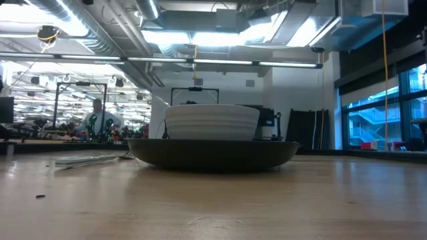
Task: Pick and place plate/cup/fork/spoon on tray
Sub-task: Return to Home Position
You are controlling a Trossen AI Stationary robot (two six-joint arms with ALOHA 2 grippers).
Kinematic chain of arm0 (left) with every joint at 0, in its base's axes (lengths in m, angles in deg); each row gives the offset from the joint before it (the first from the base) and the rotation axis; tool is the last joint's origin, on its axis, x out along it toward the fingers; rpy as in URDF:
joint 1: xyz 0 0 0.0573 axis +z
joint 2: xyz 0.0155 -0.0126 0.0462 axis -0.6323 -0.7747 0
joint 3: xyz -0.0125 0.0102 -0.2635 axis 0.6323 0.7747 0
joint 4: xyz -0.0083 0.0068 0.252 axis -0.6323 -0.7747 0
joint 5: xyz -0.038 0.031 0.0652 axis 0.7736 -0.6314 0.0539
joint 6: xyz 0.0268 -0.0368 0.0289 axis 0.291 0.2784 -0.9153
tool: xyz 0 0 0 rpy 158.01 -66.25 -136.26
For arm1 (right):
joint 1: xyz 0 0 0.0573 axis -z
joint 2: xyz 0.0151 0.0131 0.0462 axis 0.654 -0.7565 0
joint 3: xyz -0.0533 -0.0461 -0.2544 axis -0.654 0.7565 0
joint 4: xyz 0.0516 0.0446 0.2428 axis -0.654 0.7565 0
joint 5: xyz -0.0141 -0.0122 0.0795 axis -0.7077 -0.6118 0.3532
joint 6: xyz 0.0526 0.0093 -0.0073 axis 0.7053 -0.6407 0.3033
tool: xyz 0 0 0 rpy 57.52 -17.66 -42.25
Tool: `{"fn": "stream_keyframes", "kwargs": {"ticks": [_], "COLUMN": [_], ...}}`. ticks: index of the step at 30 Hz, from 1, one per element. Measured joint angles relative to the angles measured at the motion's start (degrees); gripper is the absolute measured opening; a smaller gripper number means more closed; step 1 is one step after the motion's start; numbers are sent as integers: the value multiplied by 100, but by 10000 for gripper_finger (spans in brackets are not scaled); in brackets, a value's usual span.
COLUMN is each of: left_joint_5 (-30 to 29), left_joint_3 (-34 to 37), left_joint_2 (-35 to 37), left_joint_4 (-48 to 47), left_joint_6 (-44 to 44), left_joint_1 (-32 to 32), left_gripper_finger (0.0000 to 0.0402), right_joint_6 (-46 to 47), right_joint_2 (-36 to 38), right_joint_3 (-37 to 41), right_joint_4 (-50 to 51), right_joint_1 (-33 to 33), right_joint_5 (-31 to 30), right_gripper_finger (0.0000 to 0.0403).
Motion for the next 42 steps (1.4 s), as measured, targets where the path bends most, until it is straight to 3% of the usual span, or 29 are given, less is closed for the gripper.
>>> {"fn": "stream_keyframes", "kwargs": {"ticks": [10,23,36,42], "left_joint_5": [0,302,457,455], "left_joint_3": [248,1871,1971,2109], "left_joint_2": [-2,0,0,0], "left_joint_4": [191,3002,2949,2518], "left_joint_6": [303,413,74,189], "left_joint_1": [0,0,0,0], "left_gripper_finger": [14,14,14,14], "right_joint_6": [76,-201,-66,-100], "right_joint_2": [998,1268,1272,1263], "right_joint_3": [1557,3097,4632,4601], "right_joint_4": [-593,-2302,-4610,-4624], "right_joint_1": [-2,-2,-2,-1], "right_joint_5": [2,277,262,259], "right_gripper_finger": [36,36,36,36]}}
